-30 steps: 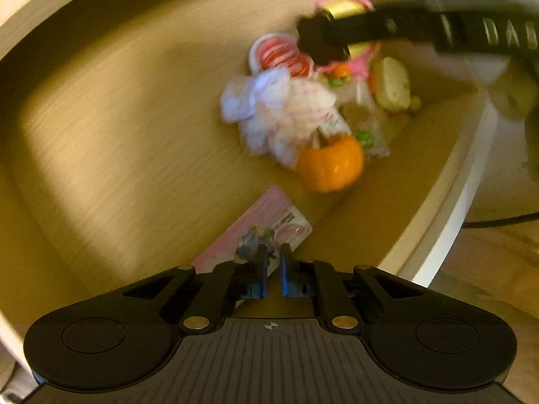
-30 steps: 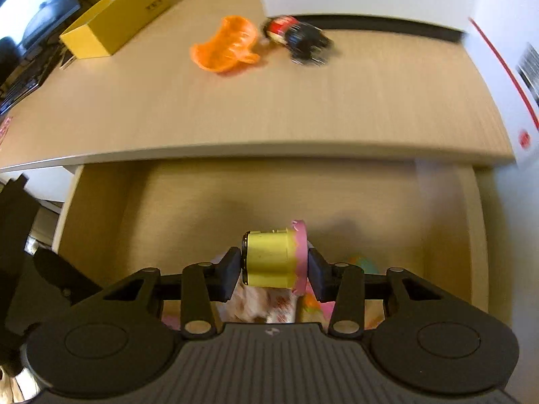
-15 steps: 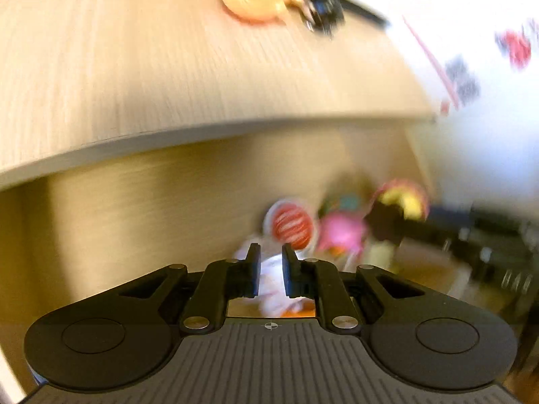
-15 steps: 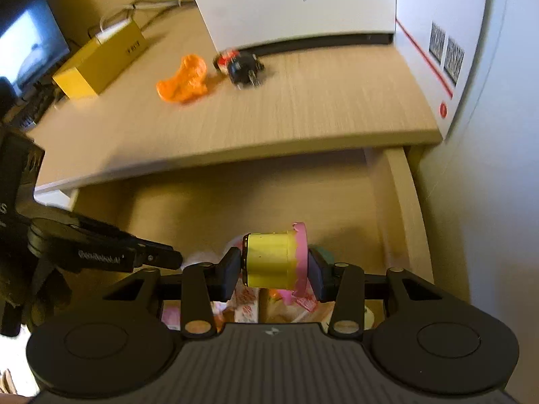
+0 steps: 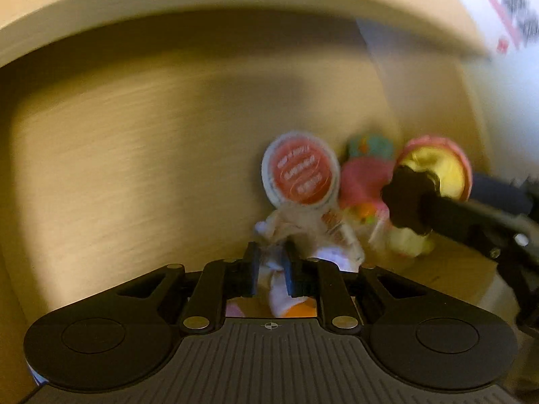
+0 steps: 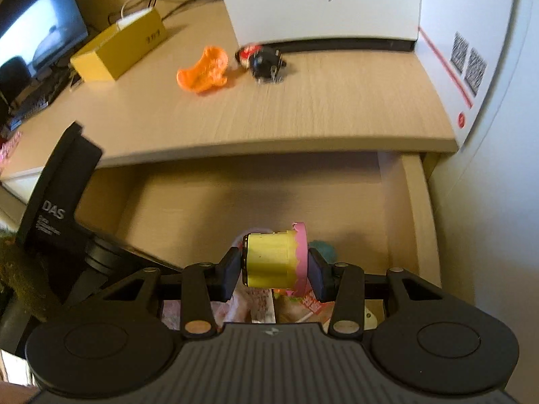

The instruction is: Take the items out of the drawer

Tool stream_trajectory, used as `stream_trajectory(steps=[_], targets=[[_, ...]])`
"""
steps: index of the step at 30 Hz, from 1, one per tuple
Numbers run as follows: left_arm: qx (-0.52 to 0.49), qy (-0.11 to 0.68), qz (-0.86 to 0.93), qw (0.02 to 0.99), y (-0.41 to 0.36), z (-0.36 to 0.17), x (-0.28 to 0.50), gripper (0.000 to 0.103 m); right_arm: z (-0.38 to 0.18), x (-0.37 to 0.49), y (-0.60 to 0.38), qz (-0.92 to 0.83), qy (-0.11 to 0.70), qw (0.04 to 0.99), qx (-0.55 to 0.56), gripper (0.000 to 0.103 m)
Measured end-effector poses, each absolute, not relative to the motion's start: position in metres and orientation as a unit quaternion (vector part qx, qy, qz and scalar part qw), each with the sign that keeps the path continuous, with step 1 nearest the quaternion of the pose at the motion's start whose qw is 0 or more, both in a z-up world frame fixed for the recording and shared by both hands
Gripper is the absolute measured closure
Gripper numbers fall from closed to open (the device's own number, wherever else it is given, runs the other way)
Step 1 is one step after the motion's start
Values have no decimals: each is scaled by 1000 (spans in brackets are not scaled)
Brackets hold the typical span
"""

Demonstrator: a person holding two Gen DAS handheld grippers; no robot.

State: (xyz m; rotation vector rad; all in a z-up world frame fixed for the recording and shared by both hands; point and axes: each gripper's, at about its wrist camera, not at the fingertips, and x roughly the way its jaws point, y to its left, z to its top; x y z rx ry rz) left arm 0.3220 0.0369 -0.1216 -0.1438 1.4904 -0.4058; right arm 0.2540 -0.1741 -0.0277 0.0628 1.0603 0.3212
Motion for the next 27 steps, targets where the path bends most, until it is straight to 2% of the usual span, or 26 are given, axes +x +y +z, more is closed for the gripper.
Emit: stream_trajectory(steps=[5, 13, 21, 24, 25, 27], targets=[[-48, 682, -232, 692, 13, -121, 325, 87, -36, 256, -181, 155, 513, 842, 59, 60], [-14, 664, -243, 707, -1, -113, 318, 93, -6, 261, -199, 138, 469, 868, 92, 53], [7, 613, -129, 780, 66, -93, 318, 96, -31, 273, -195, 120, 513, 848, 67, 52], [-46, 603, -129, 786, 90, -83, 314, 96, -43, 274, -186, 129, 528, 837, 61, 52], [-62, 597, -139, 788, 95, -80, 313, 96, -47, 274, -182, 140, 533, 832, 61, 51], [-90, 588, -138, 792, 105, -71, 301, 96, -54, 277, -171, 168, 548, 817, 63, 36]])
